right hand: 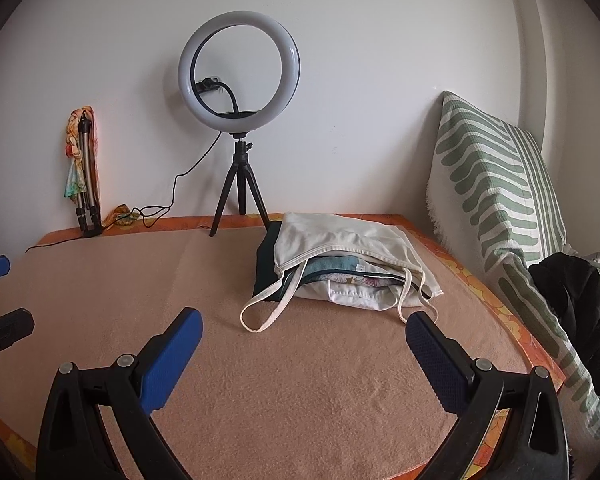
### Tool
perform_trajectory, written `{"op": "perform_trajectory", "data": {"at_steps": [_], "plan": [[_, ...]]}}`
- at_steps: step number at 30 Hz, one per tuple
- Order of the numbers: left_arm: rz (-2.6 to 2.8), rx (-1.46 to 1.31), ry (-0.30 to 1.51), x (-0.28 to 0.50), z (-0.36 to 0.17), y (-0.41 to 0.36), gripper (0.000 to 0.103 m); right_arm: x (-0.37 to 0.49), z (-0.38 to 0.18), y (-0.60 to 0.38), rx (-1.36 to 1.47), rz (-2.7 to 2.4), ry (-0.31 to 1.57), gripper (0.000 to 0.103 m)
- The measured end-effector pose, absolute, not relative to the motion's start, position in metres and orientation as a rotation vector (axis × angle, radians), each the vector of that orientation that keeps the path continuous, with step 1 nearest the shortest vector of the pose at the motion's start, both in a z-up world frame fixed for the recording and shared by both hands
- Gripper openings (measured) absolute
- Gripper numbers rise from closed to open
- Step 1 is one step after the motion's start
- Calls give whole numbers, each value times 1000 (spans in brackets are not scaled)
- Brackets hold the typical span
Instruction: Fold small clothes
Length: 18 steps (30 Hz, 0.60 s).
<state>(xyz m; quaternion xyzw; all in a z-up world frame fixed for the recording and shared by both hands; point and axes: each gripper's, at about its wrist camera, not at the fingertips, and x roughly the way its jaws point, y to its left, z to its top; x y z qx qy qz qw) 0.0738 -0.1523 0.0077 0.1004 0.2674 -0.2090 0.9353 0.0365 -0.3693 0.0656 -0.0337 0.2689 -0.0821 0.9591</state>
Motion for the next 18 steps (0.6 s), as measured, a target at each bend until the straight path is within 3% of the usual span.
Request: {"op": "perform_trajectory", "data": {"at_steps": [18], "plan": [[-415, 191, 578, 74, 1, -142, 102, 37, 57, -376, -54, -178, 561, 103]]}}
